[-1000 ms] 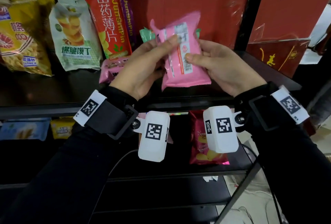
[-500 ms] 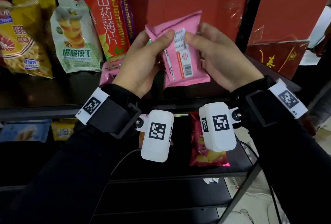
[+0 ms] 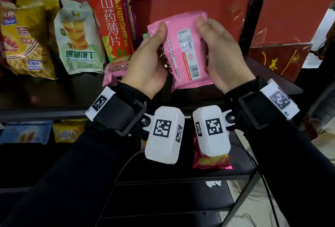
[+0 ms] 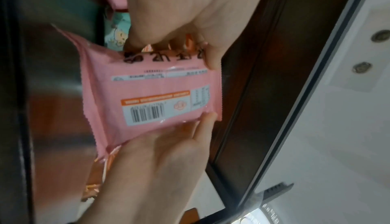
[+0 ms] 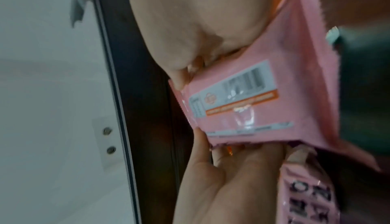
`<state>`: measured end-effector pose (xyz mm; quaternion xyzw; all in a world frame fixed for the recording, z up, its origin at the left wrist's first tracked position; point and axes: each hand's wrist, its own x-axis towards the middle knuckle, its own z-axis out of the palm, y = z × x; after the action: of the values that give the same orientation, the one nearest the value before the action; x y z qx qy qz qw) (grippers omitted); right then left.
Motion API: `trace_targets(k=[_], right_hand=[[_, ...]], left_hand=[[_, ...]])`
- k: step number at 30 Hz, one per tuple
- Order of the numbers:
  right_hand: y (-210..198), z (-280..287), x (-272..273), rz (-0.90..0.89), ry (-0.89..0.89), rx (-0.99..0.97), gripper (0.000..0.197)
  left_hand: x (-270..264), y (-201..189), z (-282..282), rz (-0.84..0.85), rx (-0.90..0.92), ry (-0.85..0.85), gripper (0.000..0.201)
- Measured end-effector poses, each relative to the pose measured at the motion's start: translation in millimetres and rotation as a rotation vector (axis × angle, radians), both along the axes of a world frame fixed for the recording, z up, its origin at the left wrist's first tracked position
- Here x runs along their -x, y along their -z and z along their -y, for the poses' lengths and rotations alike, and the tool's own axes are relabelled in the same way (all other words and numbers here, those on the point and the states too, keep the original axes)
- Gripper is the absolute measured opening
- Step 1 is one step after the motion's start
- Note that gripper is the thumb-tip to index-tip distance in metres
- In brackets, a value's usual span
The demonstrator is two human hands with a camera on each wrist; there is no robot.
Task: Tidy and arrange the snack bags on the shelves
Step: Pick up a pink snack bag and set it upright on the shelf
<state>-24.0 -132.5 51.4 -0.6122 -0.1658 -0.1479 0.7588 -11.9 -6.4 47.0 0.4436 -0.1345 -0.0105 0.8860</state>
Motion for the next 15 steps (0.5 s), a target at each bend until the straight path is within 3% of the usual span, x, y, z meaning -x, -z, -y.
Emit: trace_targets(k=[4,6,9,12,13,15], right_hand=[[0,10,4,0.047,0.085,0.424,0.045],[1,13,5,0.07,0.156,0.465,0.051],[-1,15,9,0.191,0.293,0.509,0.05],[-3,17,12,0.34,0.512,0.941,0.059],[-3,17,12,0.373,0.568,1.083,0.061],[-3,14,14,0.373,0.638,1.258,0.062]], left_hand=[[-5,1,-3,-0.094,0.096,0.047,0.045],[-5,4,-5,-0.103,0.09,0.062,0.043],[-1,6,-5,-0.052,-0.095,0.015,0.028],[4,6,-4,0.072,-0.312,-0.096,0.067],[5,7,-3,0.117,-0.372,-0.118,0.066],[6,10,0,0.149,-0.403,-0.162,0.043]])
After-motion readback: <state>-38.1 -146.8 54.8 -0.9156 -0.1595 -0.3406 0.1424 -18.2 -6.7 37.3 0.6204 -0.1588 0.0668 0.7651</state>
